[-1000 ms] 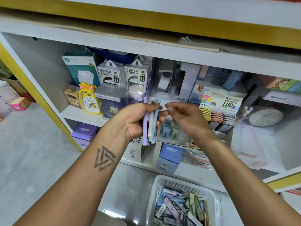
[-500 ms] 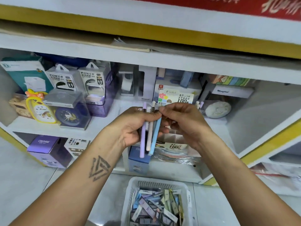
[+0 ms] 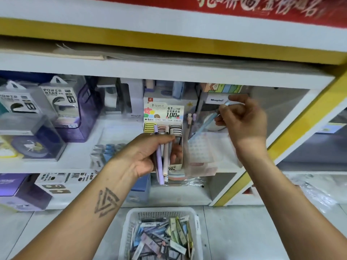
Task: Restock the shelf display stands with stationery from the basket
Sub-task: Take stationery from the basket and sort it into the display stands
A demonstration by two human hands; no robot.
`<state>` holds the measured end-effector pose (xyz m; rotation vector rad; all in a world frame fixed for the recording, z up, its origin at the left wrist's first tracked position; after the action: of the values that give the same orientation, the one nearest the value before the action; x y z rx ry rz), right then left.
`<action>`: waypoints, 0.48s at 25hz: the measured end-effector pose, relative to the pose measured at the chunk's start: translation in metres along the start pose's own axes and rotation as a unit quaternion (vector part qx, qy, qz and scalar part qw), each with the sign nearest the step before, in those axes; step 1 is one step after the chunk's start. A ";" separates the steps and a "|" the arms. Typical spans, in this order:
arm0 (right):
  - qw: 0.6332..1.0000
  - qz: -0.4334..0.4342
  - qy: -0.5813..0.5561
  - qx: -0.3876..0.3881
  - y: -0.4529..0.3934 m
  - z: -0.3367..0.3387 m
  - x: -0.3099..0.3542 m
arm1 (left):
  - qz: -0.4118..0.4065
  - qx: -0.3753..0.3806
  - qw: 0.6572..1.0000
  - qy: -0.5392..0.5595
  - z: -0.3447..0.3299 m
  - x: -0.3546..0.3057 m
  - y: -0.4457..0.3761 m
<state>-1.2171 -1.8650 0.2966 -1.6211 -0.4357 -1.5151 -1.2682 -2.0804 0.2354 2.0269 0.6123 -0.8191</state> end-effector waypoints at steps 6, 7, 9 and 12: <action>0.949 0.159 0.264 0.072 0.006 -0.008 -0.019 | 0.001 0.031 1.000 -0.007 -0.013 0.005 -0.010; 0.944 0.164 0.273 0.083 0.006 -0.010 -0.022 | -0.007 0.034 0.999 -0.009 -0.013 0.006 -0.011; 0.945 0.157 0.271 0.096 0.005 -0.015 -0.029 | -0.017 0.039 0.999 -0.011 -0.013 0.006 -0.013; 0.945 0.145 0.275 0.099 0.003 -0.020 -0.036 | -0.017 0.043 0.999 -0.011 -0.010 0.007 -0.013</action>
<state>-1.2346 -1.8715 0.2598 -0.9959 -0.0315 -1.5566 -1.2689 -2.0646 0.2281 2.0878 0.6093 -0.9000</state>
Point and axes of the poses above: each hand's wrist, its own y-axis away from the middle knuckle, its own z-axis out of the back of the hand, x = y × z, the point moved 4 cm from there along -y, towards the middle knuckle, and after that the axes turned 1 degree about x, right-handed, at the moved point
